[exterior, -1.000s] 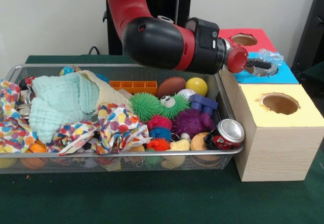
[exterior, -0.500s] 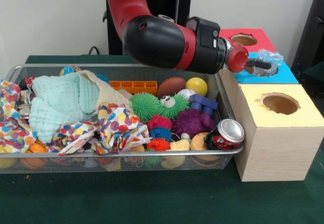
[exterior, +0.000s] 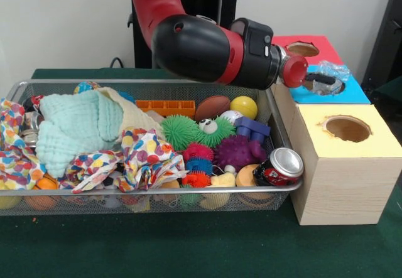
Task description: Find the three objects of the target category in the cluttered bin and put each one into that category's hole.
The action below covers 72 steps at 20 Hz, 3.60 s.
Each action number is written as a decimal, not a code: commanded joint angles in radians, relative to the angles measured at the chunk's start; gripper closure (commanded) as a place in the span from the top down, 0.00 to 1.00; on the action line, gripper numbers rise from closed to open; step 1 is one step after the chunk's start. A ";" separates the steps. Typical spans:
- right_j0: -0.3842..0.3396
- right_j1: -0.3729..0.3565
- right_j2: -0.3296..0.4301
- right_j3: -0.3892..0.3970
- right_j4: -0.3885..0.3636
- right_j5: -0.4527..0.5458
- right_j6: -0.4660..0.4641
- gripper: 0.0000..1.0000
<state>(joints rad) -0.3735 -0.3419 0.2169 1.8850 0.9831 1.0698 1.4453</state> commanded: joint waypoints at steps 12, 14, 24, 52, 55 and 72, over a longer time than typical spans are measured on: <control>-0.038 -0.008 -0.060 -0.081 -0.031 -0.064 0.346 0.00; -0.041 -0.007 -0.057 -0.083 -0.039 -0.062 0.342 1.00; -0.036 0.005 -0.051 -0.092 -0.004 -0.105 0.362 1.00; -0.108 0.018 -0.096 -0.219 -0.175 0.026 0.444 1.00; -0.110 0.029 -0.097 -0.228 -0.181 0.025 0.444 1.00; -0.212 -0.099 0.073 0.068 -0.461 -1.242 0.432 1.00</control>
<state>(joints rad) -0.5580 -0.4196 0.2030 1.8588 0.6973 0.3355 1.5846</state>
